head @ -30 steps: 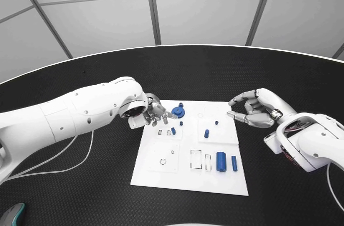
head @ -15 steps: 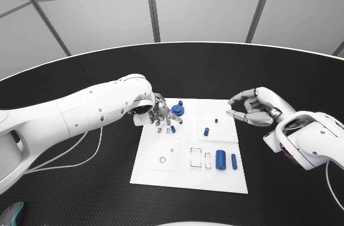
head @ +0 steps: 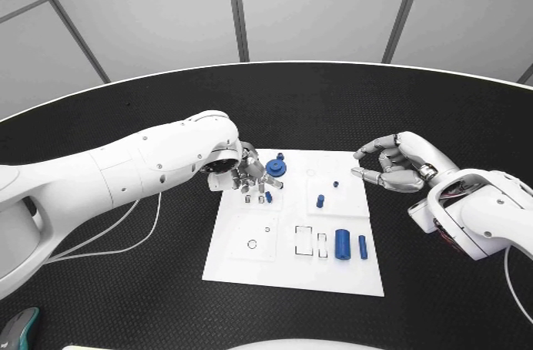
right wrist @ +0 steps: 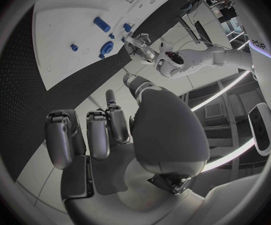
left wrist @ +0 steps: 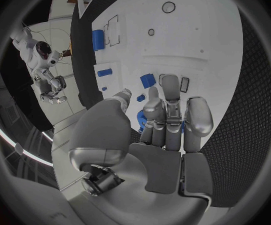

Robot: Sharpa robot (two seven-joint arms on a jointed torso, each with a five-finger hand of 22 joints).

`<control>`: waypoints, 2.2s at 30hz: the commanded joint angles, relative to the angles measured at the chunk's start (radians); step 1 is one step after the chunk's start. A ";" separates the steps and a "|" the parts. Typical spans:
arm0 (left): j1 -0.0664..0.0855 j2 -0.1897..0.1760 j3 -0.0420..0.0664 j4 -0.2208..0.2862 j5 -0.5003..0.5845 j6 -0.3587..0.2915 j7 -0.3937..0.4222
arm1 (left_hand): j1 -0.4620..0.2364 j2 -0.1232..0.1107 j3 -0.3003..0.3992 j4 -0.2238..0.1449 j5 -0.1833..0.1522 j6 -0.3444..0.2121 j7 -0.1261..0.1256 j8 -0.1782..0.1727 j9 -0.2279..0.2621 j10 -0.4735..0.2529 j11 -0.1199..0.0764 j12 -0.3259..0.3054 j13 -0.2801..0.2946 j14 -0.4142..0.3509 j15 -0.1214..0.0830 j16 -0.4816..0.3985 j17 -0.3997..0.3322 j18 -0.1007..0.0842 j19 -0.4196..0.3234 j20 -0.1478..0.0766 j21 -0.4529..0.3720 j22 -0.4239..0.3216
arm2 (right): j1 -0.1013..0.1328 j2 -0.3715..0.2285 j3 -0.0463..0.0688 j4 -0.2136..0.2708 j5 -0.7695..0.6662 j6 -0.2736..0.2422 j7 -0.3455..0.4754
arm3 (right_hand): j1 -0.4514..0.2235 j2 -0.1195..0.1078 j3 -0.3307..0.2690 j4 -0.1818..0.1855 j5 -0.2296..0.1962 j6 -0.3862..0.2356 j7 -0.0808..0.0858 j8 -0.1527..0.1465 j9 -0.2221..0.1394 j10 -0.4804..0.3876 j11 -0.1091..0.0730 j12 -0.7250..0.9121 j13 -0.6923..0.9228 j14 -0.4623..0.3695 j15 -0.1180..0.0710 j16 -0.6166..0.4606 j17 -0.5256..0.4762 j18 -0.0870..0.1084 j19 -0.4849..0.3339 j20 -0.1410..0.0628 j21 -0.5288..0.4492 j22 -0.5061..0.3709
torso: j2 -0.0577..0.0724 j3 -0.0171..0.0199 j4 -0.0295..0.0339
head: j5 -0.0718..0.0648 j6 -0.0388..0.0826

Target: Assemble the parts on the task board

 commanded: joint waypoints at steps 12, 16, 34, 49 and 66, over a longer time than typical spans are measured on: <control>0.000 0.007 0.000 -0.003 -0.022 0.038 -0.007 | 0.007 0.019 -0.005 0.001 -0.003 -0.005 -0.002 0.008 0.005 -0.001 -0.005 0.005 -0.002 0.005 -0.003 -0.007 0.002 -0.020 0.007 0.000 0.005 0.003 | 0.000 0.005 0.000 -0.004 0.000 0.003 -0.002 | -0.006 -0.001 0.001 0.007 -0.002 0.003 0.000 0.005 0.001 -0.002 -0.007 0.003 0.102 0.081 -0.007 -0.004 0.168 -0.015 0.107 -0.007 0.003 0.263 | 0.002 0.0011 -0.0001 | -0.001 -0.005; 0.000 0.008 0.000 -0.006 -0.030 0.046 -0.008 | 0.008 0.021 -0.005 0.001 -0.003 -0.005 -0.002 0.009 0.006 -0.001 -0.006 0.005 -0.002 0.005 -0.003 -0.007 0.002 -0.021 0.008 0.000 0.005 0.004 | 0.000 0.003 0.000 -0.004 0.000 0.004 -0.004 | -0.006 -0.001 0.001 0.007 -0.002 0.003 0.000 0.005 0.001 -0.002 -0.007 0.003 0.102 0.081 -0.007 -0.004 0.168 -0.015 0.107 -0.007 0.003 0.263 | 0.003 0.0004 -0.0004 | -0.002 -0.007; -0.001 0.014 0.000 -0.007 -0.035 0.042 0.001 | 0.036 0.040 -0.001 -0.001 0.000 -0.010 -0.003 0.012 0.014 -0.008 -0.007 -0.003 -0.016 0.006 -0.004 -0.011 0.006 -0.021 0.007 0.000 0.007 0.007 | 0.000 0.005 0.000 -0.006 0.000 0.008 -0.008 | -0.003 0.000 0.003 0.007 0.002 0.003 0.000 0.006 0.001 -0.001 -0.007 0.005 0.104 0.081 -0.008 -0.004 0.168 -0.015 0.107 -0.007 0.003 0.263 | 0.002 0.0017 0.0008 | -0.004 -0.014; -0.001 0.023 -0.001 -0.013 -0.035 0.058 -0.001 | 0.077 0.051 0.011 -0.002 0.001 -0.015 -0.003 0.011 0.021 -0.010 -0.007 -0.005 -0.023 0.008 -0.004 -0.015 0.010 -0.021 0.007 0.000 0.009 0.010 | 0.000 0.007 0.000 -0.009 0.000 0.012 -0.010 | 0.002 0.002 0.006 0.007 0.007 0.003 -0.001 0.007 0.001 0.000 -0.008 0.006 0.104 0.082 -0.008 -0.004 0.170 -0.015 0.107 -0.008 0.003 0.263 | 0.002 0.0036 0.0007 | -0.003 -0.021; -0.001 0.030 -0.001 -0.019 -0.035 0.083 -0.007 | 0.093 0.052 0.016 -0.002 0.001 -0.015 -0.003 0.010 0.023 -0.010 -0.007 -0.003 -0.024 0.008 -0.004 -0.017 0.012 -0.022 0.008 0.000 0.011 0.013 | 0.000 0.009 0.000 -0.010 0.000 0.017 -0.012 | 0.003 0.002 0.006 0.007 0.009 0.002 -0.001 0.007 0.001 0.001 -0.008 0.006 0.105 0.082 -0.009 -0.004 0.169 -0.015 0.107 -0.008 0.003 0.263 | 0.003 0.0038 0.0006 | -0.002 -0.025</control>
